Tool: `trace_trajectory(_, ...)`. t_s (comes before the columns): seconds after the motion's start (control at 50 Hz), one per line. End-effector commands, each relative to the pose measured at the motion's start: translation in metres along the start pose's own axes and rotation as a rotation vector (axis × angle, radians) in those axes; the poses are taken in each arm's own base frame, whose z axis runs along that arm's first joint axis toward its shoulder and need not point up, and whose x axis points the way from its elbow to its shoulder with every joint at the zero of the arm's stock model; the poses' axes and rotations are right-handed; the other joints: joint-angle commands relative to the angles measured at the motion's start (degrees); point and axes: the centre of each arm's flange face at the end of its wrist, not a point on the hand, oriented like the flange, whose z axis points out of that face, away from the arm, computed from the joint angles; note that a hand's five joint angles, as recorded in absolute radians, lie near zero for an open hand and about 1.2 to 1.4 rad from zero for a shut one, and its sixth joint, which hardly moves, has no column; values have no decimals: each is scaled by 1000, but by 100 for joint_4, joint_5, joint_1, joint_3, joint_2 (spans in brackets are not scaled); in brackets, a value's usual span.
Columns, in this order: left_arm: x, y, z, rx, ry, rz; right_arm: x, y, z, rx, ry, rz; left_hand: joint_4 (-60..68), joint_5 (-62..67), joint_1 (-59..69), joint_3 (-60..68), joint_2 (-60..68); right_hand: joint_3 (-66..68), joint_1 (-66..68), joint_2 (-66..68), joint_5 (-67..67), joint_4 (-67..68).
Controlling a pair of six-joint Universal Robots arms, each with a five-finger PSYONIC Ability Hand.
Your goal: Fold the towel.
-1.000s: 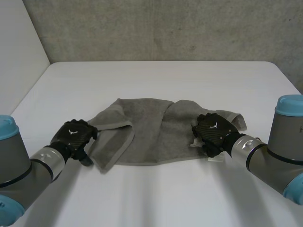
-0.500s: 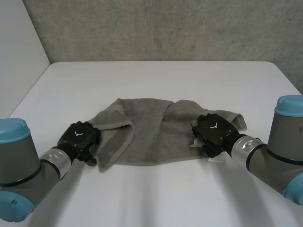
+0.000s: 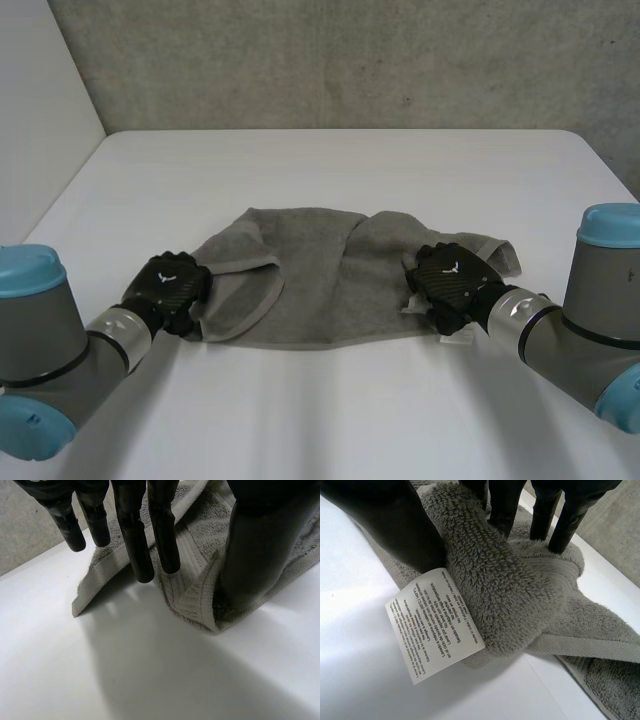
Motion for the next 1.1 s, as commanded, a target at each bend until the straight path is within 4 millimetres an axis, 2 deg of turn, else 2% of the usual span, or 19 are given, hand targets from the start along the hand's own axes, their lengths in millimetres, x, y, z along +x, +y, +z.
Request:
trace_trajectory(0.02,-3,-8,3,19,-7,3,2,-1,1,3,2,0,-318,2427,2403,-283,2357,-27,692,611,466,-303)
trace_trajectory(0.2,-9,-28,-8,44,-10,-11,18,-19,-8,41,51,-10,-318,3020,2996,-283,2950,-27,692,611,466,-303)
trace_trajectory(0.3,-20,-54,-30,80,-42,-42,51,-52,-48,91,85,-5,-318,3020,2996,-283,2950,-27,692,611,466,-303)
trace_trajectory(0.46,-50,-83,-60,143,-79,-211,63,-61,-72,53,17,-104,-318,3020,2996,-283,2950,-27,692,611,466,-303)
trace_trajectory(0.58,-61,-91,-54,166,-69,-230,69,-60,-62,41,6,-270,-318,3020,2996,-283,2950,-27,692,611,466,-303)
trace_trajectory(0.64,-67,-95,-29,171,-59,-239,89,-68,-37,115,64,-345,-318,3020,2996,-283,2950,-27,692,611,466,-303)
trace_trajectory(0.68,-71,-105,-11,199,-52,-250,108,-94,-7,264,155,-375,-318,3020,2996,-283,2950,-27,692,611,466,-303)
trace_trajectory(0.74,-77,-139,24,301,-62,-344,120,-116,4,368,224,-380,-318,3020,2996,-283,2950,-27,692,611,466,-303)
trace_trajectory(0.78,-95,-183,42,468,-122,-464,162,-177,-2,602,450,-361,-318,3020,2996,-283,2950,-27,692,611,466,-303)
trace_trajectory(0.8,-95,-184,42,469,-122,-464,162,-177,-2,604,451,-361,-318,3020,2996,-283,2950,-27,692,611,466,-303)
trace_trajectory(0.82,-105,-216,34,595,-141,-511,182,-211,-21,739,568,-322,-318,3020,2996,-283,2950,-27,692,611,466,-303)
trace_trajectory(0.84,-105,-216,34,597,-142,-511,194,-240,-45,872,645,-261,-318,3020,2996,-283,2950,-27,692,611,466,-303)
trace_trajectory(0.86,-114,-248,20,731,-142,-549,195,-240,-45,874,645,-260,-318,3020,2996,-283,2950,-27,692,611,466,-303)
trace_trajectory(0.88,-123,-273,4,858,-133,-576,200,-264,-71,996,680,-209,-318,3020,2996,-283,2950,-27,692,611,466,-303)
trace_trajectory(0.9,-124,-273,4,860,-133,-576,200,-279,-93,1087,673,-175,-318,3020,2996,-283,2950,-27,692,611,466,-303)
trace_trajectory(0.94,-132,-316,-38,1087,-89,-587,198,-288,-107,1144,644,-154,-318,3020,2996,-283,2950,-27,692,611,466,-303)
trace_trajectory(0.98,-131,-327,-53,1153,-67,-574,196,-289,-111,1158,605,-141,-318,3020,2996,-283,2950,-27,692,611,466,-303)
trace_trajectory(1.06,-129,-328,-66,1185,-65,-556,174,-267,-101,1060,468,-138,-318,3020,2996,-283,2950,-27,692,611,466,-303)
trace_trajectory(1.1,-128,-310,-61,1124,-64,-562,164,-257,-99,1020,418,-132,-318,3020,2996,-283,2950,-27,692,611,466,-303)
